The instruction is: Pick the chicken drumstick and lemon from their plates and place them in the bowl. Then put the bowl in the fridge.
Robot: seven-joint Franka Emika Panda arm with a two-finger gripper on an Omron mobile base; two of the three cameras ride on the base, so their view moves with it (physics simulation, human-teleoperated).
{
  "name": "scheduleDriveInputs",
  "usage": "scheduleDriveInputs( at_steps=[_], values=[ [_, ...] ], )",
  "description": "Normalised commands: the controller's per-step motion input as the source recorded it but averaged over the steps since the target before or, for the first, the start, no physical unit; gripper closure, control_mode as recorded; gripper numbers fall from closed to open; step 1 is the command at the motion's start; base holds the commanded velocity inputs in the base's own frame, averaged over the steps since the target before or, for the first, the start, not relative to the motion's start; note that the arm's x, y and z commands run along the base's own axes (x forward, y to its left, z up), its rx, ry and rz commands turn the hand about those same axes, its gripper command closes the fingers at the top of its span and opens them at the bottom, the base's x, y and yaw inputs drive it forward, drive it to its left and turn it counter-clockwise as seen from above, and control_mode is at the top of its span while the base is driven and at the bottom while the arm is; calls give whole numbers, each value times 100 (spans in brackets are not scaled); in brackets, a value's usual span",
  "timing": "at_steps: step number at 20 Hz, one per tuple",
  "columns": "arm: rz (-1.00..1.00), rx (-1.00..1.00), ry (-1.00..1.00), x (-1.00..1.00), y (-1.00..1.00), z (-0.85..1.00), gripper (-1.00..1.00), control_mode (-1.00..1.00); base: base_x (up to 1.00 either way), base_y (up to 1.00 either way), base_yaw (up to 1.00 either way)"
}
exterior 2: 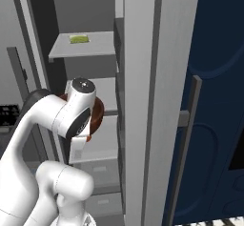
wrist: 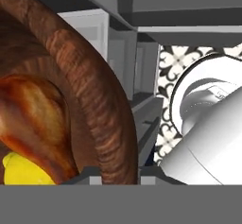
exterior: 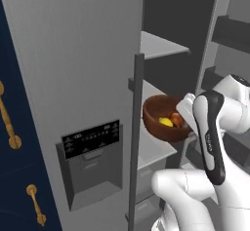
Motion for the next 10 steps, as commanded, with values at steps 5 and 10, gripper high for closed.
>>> scheduleDriveInputs(
  at_steps=[5,10],
  values=[
    [0,0,-9,62,3,-7,100,-100,0,0,0],
    [2,-2,-20,98,12,-23,100,-100,0,0,0]
  ],
)
